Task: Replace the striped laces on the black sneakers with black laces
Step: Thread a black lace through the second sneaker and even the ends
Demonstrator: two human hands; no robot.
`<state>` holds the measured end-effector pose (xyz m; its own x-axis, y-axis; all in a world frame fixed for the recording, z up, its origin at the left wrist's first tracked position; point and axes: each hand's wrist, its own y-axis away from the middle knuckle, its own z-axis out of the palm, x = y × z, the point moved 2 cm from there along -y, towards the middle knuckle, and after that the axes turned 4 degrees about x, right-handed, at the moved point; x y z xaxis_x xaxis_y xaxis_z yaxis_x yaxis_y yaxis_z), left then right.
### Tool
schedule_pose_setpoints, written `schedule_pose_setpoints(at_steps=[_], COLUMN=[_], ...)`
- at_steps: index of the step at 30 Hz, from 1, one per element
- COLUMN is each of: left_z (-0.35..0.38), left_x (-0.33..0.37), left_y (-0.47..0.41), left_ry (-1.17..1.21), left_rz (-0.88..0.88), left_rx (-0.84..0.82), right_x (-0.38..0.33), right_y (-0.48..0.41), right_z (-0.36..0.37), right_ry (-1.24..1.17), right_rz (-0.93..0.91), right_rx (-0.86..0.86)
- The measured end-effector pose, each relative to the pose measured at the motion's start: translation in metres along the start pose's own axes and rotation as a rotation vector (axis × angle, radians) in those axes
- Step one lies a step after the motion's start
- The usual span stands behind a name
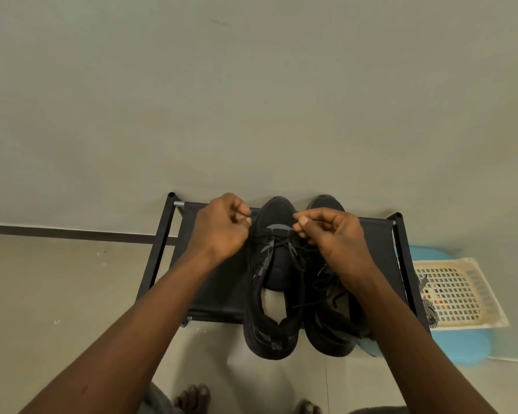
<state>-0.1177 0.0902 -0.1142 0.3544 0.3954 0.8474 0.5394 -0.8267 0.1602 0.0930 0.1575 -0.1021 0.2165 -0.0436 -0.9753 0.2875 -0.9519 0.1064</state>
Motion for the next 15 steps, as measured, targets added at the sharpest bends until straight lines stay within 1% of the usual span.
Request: schedule_pose_setpoints(at_steps=[2, 5, 7, 9, 11, 13, 15], left_z=[0.004, 0.004, 0.007, 0.015, 0.027, 0.036, 0.041], left_x=[0.004, 0.002, -0.002, -0.001, 0.002, 0.005, 0.007], left_y=[0.002, 0.000, 0.000, 0.000, 0.000, 0.000, -0.002], left_ry=[0.029, -0.132, -0.130, -0.088, -0.102, -0.195, -0.306], left_rz=[0.024, 0.110, 0.111, 0.142, 0.202, 0.265, 0.327], left_rx=[-0.060, -0.095, -0.159, -0.186, -0.206, -0.194, -0.181], right_x=[0.001, 0.005, 0.007, 0.007, 0.007, 0.007, 0.008], right_y=[0.002, 0.002, 0.001, -0.002, -0.003, -0.003, -0.002], right_z=[0.002, 0.008, 0.009, 0.008, 0.006, 0.003, 0.001], right_ry=[0.175, 0.372, 0.466, 0.513, 0.538, 0.576, 0.597], right_rz=[-0.059, -0.086, -0.113, -0.115, -0.096, -0.075, -0.036], right_rx=[-0.007, -0.044, -0.039, -0.011, 0.018, 0.033, 0.001])
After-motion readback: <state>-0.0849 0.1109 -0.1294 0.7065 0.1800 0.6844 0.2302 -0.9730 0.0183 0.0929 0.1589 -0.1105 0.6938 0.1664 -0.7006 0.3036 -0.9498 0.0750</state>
